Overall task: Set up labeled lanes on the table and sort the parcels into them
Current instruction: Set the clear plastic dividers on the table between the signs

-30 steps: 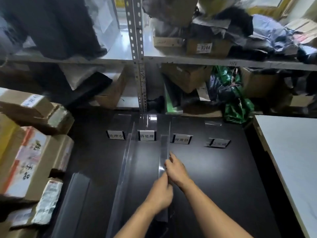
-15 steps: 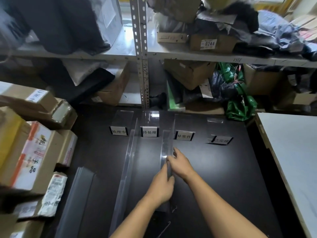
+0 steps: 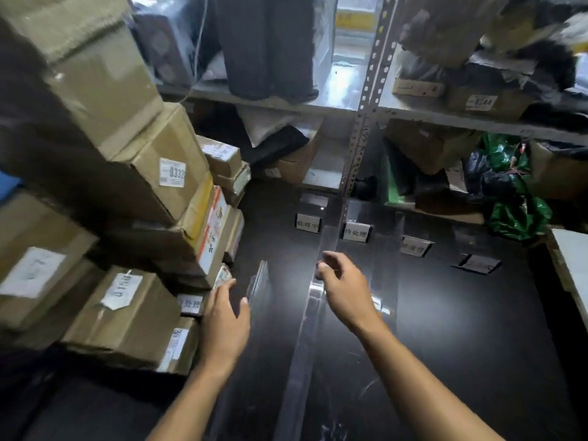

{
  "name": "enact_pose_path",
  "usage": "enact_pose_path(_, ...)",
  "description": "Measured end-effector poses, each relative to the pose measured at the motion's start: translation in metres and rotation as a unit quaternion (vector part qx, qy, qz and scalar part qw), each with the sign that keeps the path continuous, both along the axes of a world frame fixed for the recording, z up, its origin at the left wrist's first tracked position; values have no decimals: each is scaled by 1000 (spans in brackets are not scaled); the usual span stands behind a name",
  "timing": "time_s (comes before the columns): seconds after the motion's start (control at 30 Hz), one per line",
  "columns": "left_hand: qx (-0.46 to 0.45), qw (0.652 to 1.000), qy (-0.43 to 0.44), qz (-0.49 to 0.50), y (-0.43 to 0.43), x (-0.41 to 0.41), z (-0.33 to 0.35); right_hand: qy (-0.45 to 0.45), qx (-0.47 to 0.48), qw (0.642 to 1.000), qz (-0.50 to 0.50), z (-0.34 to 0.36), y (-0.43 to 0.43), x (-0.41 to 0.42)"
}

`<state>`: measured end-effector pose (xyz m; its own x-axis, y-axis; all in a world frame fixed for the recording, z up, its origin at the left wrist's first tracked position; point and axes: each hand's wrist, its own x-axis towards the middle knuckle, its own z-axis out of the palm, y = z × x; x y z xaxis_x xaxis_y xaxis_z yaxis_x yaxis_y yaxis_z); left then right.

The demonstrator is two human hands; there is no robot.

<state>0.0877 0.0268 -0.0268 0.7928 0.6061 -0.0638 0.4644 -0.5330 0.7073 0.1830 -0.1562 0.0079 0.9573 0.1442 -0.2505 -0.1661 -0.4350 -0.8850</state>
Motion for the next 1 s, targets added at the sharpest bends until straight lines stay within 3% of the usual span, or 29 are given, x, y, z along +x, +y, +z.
enact_pose_path(0.13, -21, 968, 233, -88, 17, -58, -46, 84, -46, 993, 66, -34, 65, -57)
enact_pose_path(0.2, -60, 951, 277, -121, 16, -73, -56, 115, -74, 988, 76, -45, 83, -79)
enact_pose_path(0.33, -67, 946, 275, -161, 16, -79, -59, 137, -134, 978, 87, -62, 99, -108)
enact_pose_path(0.6, -56, 965, 234, -105, 18, -79, -36, 188, -163, 961, 125, -73, 111, -128)
enact_pose_path(0.87, 23, 976, 196, -89, 27, -83, -4, 176, -185, 954, 160, -75, 117, -131)
enact_pose_path(1.0, 61, 978, 177, -92, 26, -84, 20, 155, -181, 963, 125, -68, 115, -130)
